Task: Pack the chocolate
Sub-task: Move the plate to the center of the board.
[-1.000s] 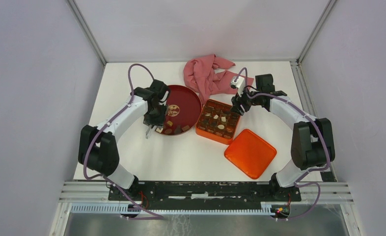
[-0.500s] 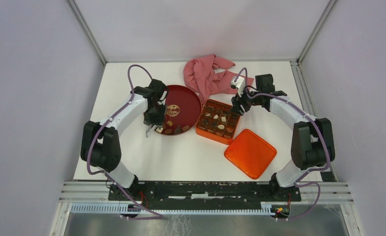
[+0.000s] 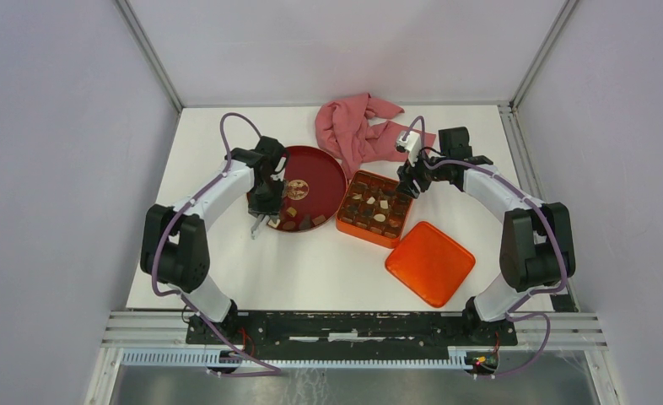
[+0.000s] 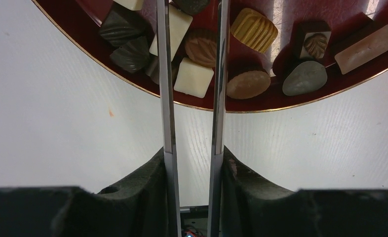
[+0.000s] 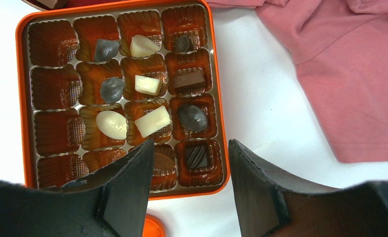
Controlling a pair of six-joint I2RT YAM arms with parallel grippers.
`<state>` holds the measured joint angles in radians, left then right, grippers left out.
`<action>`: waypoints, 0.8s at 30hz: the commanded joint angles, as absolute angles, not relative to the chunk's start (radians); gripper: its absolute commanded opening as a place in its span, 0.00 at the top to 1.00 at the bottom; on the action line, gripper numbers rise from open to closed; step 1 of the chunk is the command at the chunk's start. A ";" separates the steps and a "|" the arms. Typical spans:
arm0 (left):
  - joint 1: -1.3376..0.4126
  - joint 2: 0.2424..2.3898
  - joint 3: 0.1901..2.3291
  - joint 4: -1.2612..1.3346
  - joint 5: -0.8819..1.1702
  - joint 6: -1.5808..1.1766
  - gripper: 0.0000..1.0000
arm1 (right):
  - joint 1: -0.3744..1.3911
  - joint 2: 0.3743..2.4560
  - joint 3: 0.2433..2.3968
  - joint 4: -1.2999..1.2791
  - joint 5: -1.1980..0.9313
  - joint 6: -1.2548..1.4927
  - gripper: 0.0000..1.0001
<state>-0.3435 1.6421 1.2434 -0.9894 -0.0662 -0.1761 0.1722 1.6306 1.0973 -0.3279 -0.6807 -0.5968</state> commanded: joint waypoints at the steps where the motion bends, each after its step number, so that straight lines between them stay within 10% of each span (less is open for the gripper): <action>1: -0.337 1.625 1.262 -0.976 -0.044 -0.154 0.98 | 0.175 1.620 1.095 -0.325 -0.704 -0.607 0.38; 24: -0.338 1.433 1.159 -0.864 0.057 -0.199 0.98 | 0.175 1.631 1.105 -0.325 -0.677 -0.645 0.35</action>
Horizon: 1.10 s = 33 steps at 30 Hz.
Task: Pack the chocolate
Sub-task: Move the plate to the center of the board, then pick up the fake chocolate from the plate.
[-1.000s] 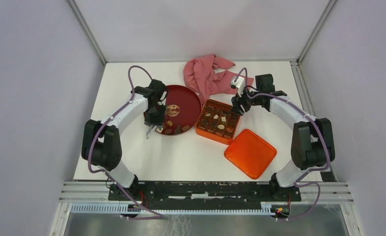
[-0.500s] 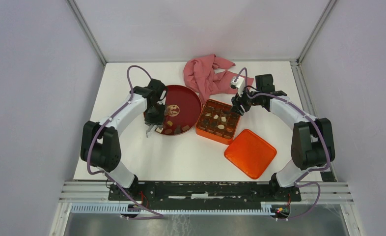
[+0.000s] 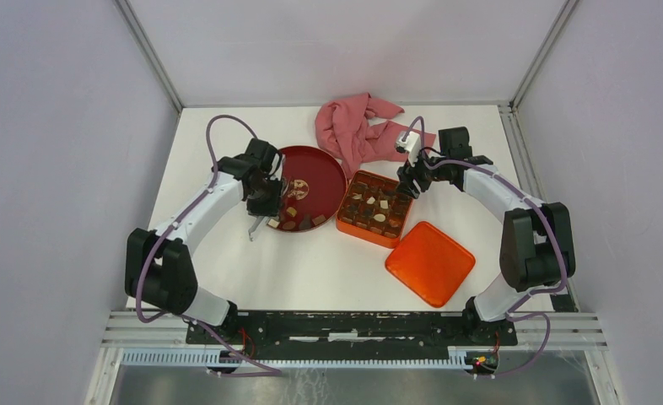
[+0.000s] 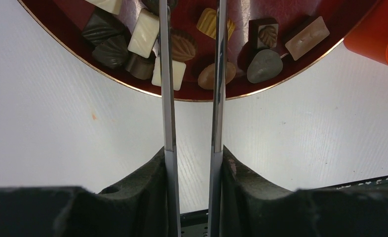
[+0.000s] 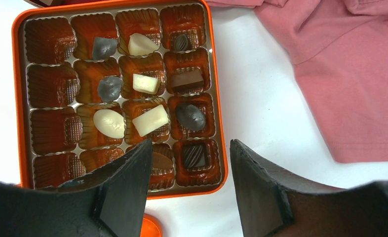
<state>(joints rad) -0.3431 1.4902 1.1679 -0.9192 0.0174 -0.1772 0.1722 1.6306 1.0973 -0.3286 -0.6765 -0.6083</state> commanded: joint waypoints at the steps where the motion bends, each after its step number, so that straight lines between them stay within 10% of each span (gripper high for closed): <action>1: -0.339 1.427 1.158 -0.862 0.062 -0.198 0.98 | 0.175 1.633 1.110 -0.326 -0.672 -0.651 0.35; 23: -0.338 1.312 1.108 -0.824 0.176 -0.213 0.98 | 0.273 1.843 1.363 -0.499 -0.478 -0.787 0.37; 33: -0.339 1.293 1.080 -0.810 0.194 -0.216 0.98 | 0.294 1.929 1.433 -0.549 -0.394 -0.826 0.53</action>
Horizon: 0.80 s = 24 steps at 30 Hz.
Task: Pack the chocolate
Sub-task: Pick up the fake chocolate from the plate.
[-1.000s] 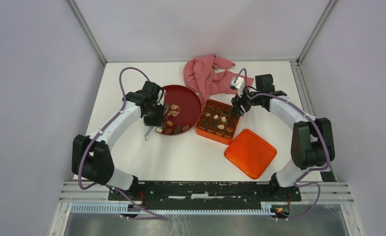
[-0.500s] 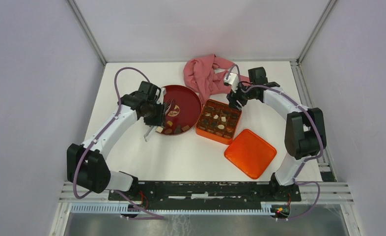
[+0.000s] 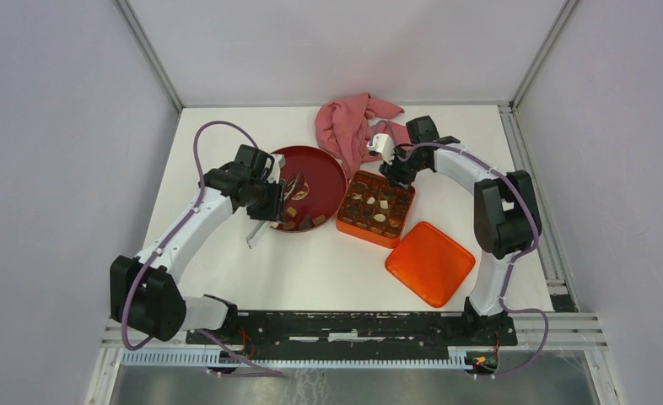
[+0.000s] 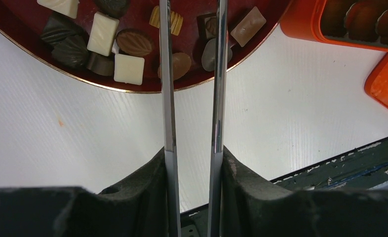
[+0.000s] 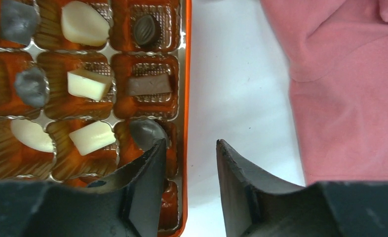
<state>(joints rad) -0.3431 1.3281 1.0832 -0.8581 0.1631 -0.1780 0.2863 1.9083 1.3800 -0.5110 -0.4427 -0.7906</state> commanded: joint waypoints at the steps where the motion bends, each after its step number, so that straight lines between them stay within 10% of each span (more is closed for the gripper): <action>1: -0.339 1.295 1.080 -0.809 0.196 -0.216 0.98 | 0.297 1.932 1.431 -0.549 -0.392 -0.830 0.55; 9: -0.339 1.290 1.070 -0.799 0.221 -0.221 0.98 | 0.299 1.870 1.399 -0.505 -0.415 -0.843 0.98; 24: -0.345 1.220 1.066 -0.733 0.288 -0.232 0.98 | 0.351 1.475 1.211 -0.241 -0.230 -0.790 1.00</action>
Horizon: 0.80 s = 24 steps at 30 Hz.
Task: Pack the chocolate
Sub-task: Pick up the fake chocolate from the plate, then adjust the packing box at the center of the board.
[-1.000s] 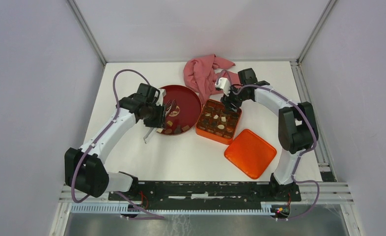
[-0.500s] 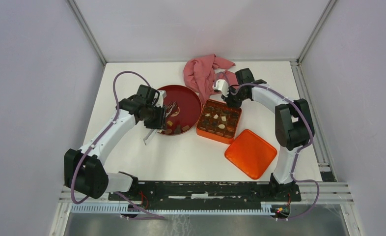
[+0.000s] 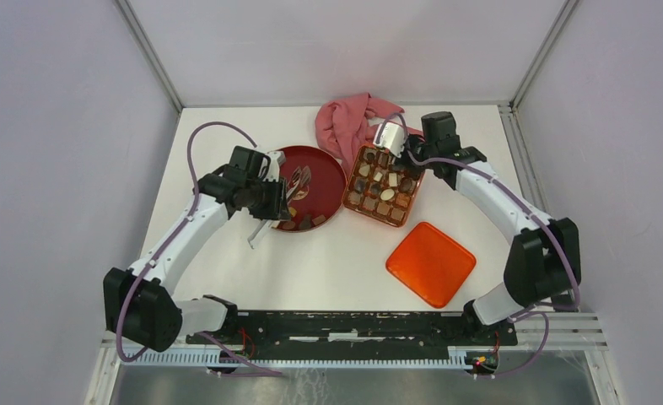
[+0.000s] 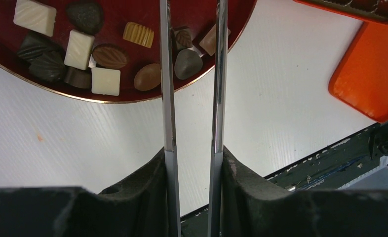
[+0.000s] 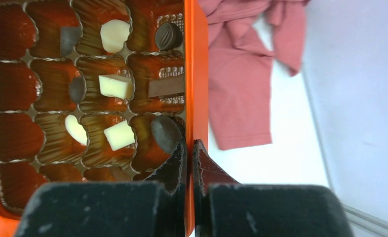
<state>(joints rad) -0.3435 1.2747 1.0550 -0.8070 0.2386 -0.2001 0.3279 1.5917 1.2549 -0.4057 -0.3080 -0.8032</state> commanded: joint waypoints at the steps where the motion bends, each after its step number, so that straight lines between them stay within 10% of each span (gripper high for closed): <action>1: -0.344 1.215 1.067 -0.732 0.290 -0.233 0.98 | 0.354 1.465 1.200 -0.233 -0.228 -0.784 1.00; 24: -0.535 1.236 1.041 -0.556 0.400 -0.320 0.98 | 0.266 1.812 1.275 -0.427 -0.484 -0.672 0.98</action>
<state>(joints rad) -0.4740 1.2205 1.0363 -0.6586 0.3759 -0.2501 0.2813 1.7721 1.2118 -0.4286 -0.4252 -0.6960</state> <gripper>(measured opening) 0.414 0.022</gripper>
